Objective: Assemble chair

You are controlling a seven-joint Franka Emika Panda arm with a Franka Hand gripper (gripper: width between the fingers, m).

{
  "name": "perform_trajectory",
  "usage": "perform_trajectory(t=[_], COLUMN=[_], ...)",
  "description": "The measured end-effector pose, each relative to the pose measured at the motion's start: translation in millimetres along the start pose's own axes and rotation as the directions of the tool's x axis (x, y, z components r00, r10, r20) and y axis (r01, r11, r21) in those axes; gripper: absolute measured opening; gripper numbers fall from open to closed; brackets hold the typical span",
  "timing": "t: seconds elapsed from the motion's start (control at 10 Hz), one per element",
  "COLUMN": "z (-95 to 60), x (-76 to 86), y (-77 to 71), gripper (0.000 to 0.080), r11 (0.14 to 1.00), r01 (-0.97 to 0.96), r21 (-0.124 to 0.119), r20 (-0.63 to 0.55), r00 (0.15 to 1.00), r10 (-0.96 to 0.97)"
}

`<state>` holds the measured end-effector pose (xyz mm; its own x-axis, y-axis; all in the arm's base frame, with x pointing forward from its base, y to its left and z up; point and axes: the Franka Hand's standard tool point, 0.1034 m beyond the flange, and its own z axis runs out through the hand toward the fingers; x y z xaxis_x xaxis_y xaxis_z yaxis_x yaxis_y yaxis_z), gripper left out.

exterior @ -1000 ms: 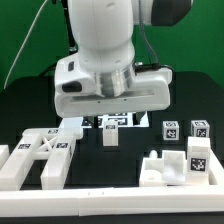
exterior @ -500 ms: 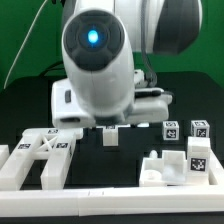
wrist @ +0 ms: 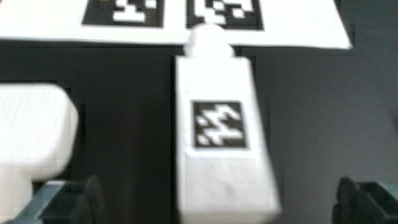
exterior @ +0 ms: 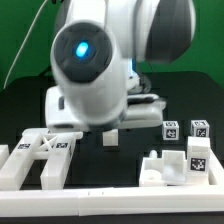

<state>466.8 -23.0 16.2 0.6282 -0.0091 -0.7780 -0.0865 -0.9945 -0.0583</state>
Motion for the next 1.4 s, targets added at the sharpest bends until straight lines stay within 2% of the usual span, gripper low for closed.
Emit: perform_trajectory(t=[0.2, 0.4, 0.6, 0.7, 0.8, 1.3, 1.4], z=[14.6, 14.8, 14.7, 14.7, 14.7, 13.0, -4.7], x=[-3.0, -0.7, -0.7, -0.7, -0.7, -1.2, -6.1], y=[-7.5, -9.3, -8.4, -8.2, -8.0, -7.7, -13.0], gripper=[0.0649, 0.0649, 0.0389, 0.0389, 0.0285, 0.0285, 0.0285], r11=[0.999, 0.999, 0.999, 0.999, 0.999, 0.999, 0.999], r01=[-0.034, -0.04, -0.042, -0.042, -0.042, -0.042, -0.034], r21=[-0.002, -0.008, -0.006, -0.006, -0.006, -0.004, 0.001], r20=[0.037, 0.028, 0.027, 0.027, 0.027, 0.027, 0.016], r00=[0.999, 0.999, 0.999, 0.999, 0.999, 0.999, 0.999], r10=[0.034, 0.04, 0.042, 0.042, 0.042, 0.043, 0.034])
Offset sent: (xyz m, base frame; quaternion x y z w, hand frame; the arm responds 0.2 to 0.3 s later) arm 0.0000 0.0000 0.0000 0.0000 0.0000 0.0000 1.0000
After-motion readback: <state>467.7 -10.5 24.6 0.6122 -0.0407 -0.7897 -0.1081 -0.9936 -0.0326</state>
